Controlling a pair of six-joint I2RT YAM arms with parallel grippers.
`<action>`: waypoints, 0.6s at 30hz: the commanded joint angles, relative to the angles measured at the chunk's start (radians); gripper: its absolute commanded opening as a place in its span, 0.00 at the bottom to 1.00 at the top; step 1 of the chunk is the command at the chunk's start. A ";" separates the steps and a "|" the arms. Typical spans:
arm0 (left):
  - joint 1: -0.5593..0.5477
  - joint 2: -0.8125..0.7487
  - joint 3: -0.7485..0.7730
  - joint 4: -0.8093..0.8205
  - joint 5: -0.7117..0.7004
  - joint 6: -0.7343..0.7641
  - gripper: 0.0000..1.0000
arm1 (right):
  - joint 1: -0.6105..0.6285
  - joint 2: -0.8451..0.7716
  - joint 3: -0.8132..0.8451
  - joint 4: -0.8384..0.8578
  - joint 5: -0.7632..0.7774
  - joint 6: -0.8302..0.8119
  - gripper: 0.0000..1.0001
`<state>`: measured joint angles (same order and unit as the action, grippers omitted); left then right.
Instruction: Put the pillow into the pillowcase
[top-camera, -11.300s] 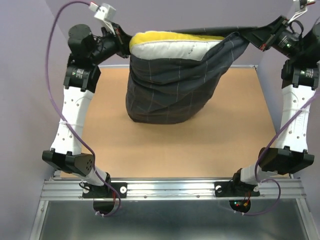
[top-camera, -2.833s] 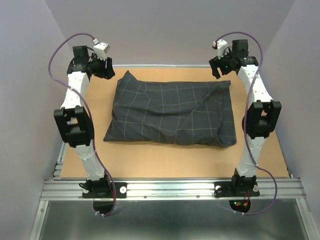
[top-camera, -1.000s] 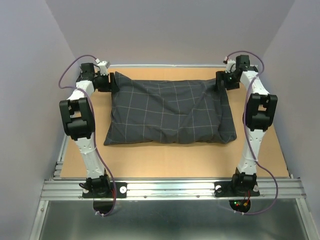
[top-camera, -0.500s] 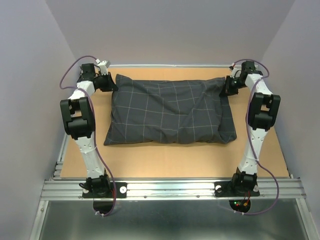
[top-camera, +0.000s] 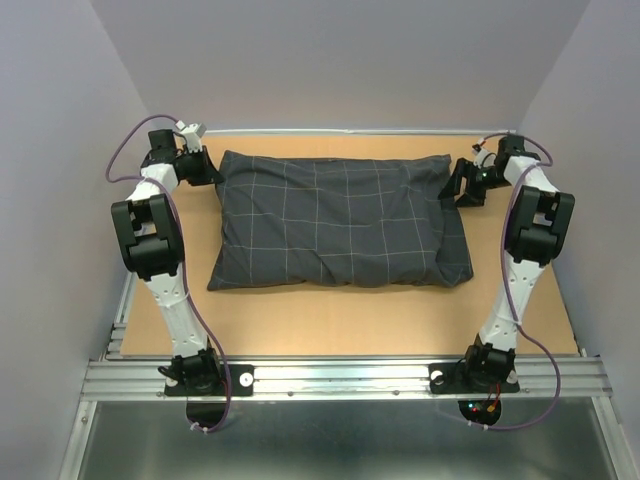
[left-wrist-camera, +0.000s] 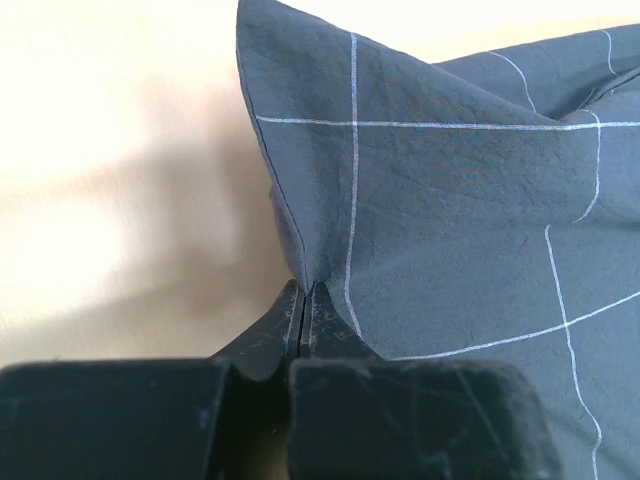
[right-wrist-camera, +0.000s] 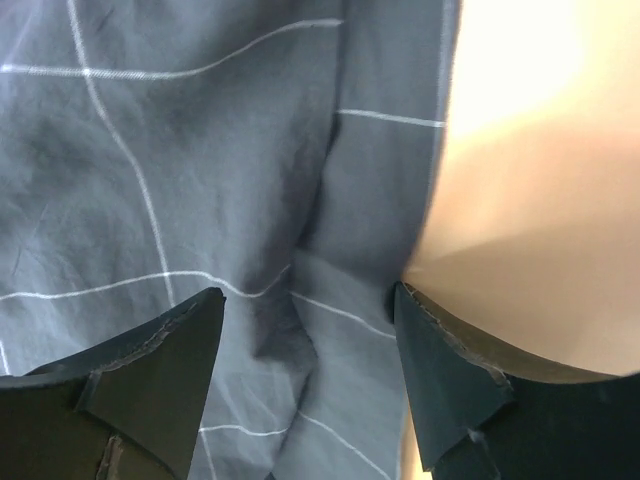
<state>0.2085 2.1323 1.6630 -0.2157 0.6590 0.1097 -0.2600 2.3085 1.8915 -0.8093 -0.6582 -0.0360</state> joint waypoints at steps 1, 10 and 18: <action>0.000 -0.022 0.032 0.015 0.011 0.007 0.00 | 0.015 -0.028 -0.019 0.005 -0.069 0.011 0.74; -0.001 -0.006 0.026 0.013 -0.001 0.010 0.00 | 0.062 0.006 -0.011 0.021 -0.049 0.022 0.66; -0.001 -0.020 0.023 0.003 -0.007 0.038 0.00 | 0.032 -0.103 -0.052 0.048 0.219 0.010 0.58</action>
<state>0.2047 2.1330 1.6630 -0.2173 0.6537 0.1154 -0.1963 2.2978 1.8748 -0.7959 -0.5999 -0.0238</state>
